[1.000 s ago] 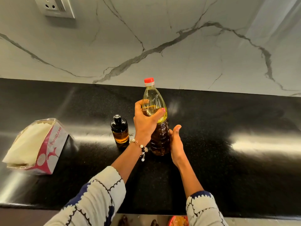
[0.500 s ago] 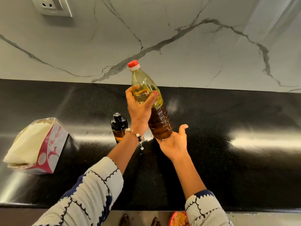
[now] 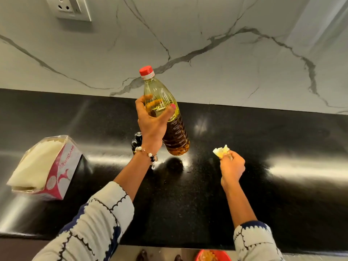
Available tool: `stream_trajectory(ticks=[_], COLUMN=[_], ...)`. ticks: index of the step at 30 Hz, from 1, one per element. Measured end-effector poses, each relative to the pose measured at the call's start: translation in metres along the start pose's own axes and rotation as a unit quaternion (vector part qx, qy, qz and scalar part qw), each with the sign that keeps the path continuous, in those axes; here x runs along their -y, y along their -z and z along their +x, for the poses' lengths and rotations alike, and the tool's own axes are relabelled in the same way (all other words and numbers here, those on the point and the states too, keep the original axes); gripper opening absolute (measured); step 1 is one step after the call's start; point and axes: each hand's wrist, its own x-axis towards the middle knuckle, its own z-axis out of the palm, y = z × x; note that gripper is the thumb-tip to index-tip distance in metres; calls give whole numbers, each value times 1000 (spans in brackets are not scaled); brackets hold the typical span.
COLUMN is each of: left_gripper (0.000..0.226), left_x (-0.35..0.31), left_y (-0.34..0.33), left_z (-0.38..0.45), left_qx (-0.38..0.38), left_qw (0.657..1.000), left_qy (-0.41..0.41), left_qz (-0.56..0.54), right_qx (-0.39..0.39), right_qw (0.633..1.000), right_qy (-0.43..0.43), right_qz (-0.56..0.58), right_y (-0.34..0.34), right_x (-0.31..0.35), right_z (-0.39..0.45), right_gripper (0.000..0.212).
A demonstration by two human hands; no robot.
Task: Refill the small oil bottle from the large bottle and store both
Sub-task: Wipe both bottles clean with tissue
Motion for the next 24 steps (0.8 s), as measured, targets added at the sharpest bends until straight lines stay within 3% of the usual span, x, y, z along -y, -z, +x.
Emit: stream_trajectory(ticks=[1,3,6,9,11,13,16,20,24], left_gripper=[71,73,74,72,71,71,69,71,76], left_x=[-2,-4,-5,-3,1,6,15,29,41], left_y=[1,3,6,8,6,2,-11,-42,-77], left_z=[1,4,4,2,1,-1,-9,-23,-38], left_qx=[0,1,2,12,19,27,49,92,155], left_qw=[1000,1000,1000,1000,999,998,997,993,983], left_qy=[-1,-6,-6,-5,0,12,25,37,35], left_qz=[0,3,6,21,35,47,58,68,89], right_qx=[1,75,185,181,130,68,37,48,40], right_qw=[993,955,894,850,855,915,987,989,984], right_qy=[67,174,271,368,397,342,157,24,-10], right_qz=[-96,-228,-305,-331,-306,-204,-17,136,172], right_y=[-4,-19,-36,-38,-33,-27,-9,18,44], right_x=[-3,-9,-26,-36,-35,-31,-22,-21,-34], right_z=[-3,-11,-22,-28,-26,-19,-7,7,14], right_gripper=[30,36,50,50,39,35,34,24,15])
